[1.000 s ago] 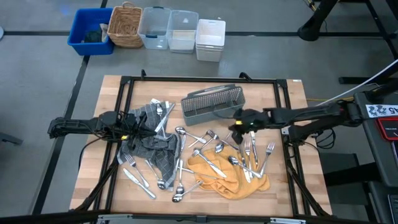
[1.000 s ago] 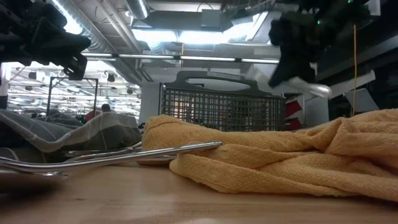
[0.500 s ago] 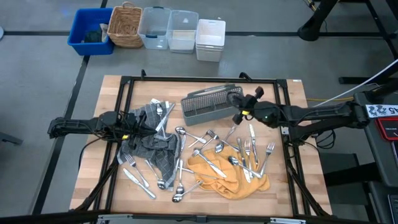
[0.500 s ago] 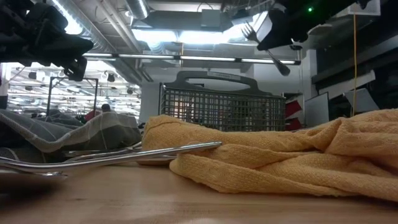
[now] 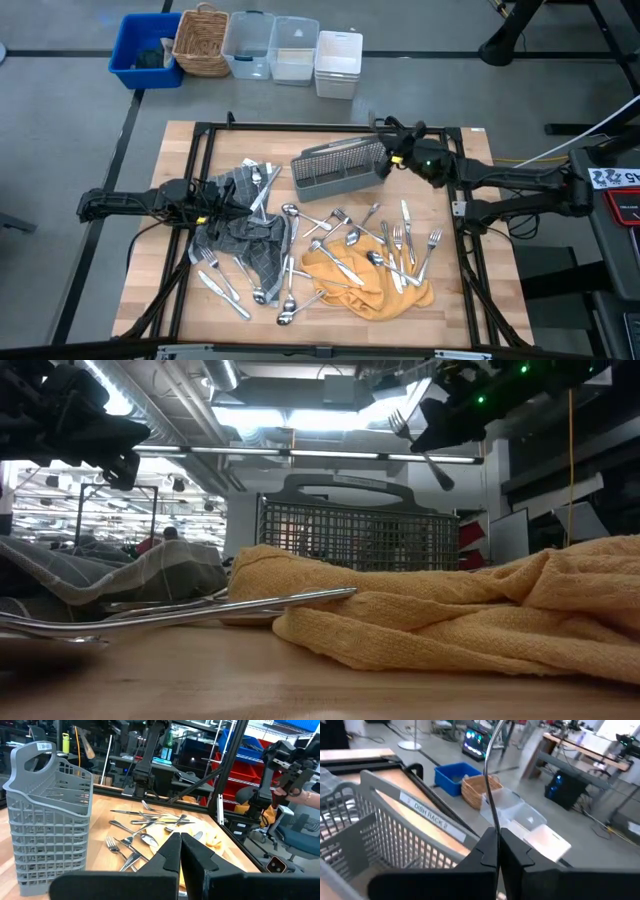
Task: Sort silverware
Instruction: Put the silver fork into the gray utensil holder
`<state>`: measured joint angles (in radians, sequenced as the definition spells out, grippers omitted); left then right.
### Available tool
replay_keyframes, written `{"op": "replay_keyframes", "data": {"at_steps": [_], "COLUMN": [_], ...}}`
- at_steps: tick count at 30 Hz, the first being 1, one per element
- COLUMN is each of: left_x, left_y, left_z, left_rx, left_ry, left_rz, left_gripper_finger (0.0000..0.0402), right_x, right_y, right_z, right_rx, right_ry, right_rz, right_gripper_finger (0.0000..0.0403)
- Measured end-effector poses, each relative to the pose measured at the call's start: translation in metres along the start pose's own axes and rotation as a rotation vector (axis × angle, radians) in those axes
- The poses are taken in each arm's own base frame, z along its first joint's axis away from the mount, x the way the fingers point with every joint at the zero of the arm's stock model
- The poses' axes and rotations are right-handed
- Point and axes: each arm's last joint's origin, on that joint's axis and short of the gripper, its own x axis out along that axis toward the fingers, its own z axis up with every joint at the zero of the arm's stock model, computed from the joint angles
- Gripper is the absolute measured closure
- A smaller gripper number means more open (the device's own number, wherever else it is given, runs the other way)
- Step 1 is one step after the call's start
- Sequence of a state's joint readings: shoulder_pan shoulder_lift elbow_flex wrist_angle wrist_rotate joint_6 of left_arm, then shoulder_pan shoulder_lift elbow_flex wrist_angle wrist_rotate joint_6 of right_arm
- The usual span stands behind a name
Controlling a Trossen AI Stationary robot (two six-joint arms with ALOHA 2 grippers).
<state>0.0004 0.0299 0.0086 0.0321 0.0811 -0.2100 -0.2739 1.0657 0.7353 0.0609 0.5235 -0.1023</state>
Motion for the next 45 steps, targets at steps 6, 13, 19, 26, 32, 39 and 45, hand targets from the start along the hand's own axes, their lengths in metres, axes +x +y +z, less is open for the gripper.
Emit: {"op": "replay_keyframes", "data": {"at_steps": [6,13,19,26,32,39,45], "left_x": [0.000,0.000,0.000,0.000,0.000,0.000,0.000], "left_y": [0.000,0.001,0.001,0.001,0.001,0.001,0.001], "left_z": [0.000,0.000,0.000,0.000,0.000,0.000,0.000], "left_rx": [0.000,0.000,0.000,0.000,0.000,0.000,0.000], "left_ry": [-0.001,-0.007,-0.011,-0.011,-0.011,-0.010,-0.010], "left_rz": [0.000,0.023,0.043,0.044,0.044,0.044,0.044], "left_gripper_finger": [0.0402,0.0402,0.0402,0.0402,0.0402,0.0402,0.0402], "right_x": [0.010,0.011,0.009,0.008,0.007,0.007,0.007], "right_y": [-0.009,-0.008,-0.005,-0.004,-0.004,-0.003,-0.003], "right_z": [-0.020,-0.046,-0.069,-0.085,-0.087,-0.088,-0.094], "right_rx": [0.039,0.074,0.117,0.121,0.119,0.106,0.081], "right_ry": [-0.057,-0.118,-0.093,-0.045,-0.038,-0.022,0.032], "right_rz": [0.029,0.054,0.058,0.064,0.064,0.066,0.070], "right_gripper_finger": [0.0395,0.0396,0.0389,0.0387,0.0387,0.0386,0.0386]}}
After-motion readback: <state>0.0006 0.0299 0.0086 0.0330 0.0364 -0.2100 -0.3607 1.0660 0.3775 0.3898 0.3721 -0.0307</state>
